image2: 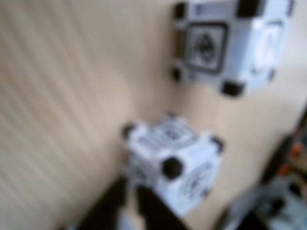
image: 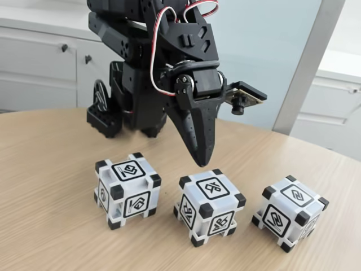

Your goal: Stack cubes from left to right.

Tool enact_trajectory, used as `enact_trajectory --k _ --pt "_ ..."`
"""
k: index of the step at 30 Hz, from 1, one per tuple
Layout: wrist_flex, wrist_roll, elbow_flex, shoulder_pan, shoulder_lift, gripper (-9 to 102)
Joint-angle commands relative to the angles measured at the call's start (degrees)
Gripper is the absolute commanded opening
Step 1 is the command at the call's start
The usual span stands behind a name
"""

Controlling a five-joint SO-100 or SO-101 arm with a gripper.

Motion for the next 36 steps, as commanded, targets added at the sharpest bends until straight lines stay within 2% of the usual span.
enact_trajectory --k 1,36 --pt "-0.1 -0.1 -0.4 0.3 0.5 3" --pt "-0.1 -0.1 -0.4 0.3 0.5 1"
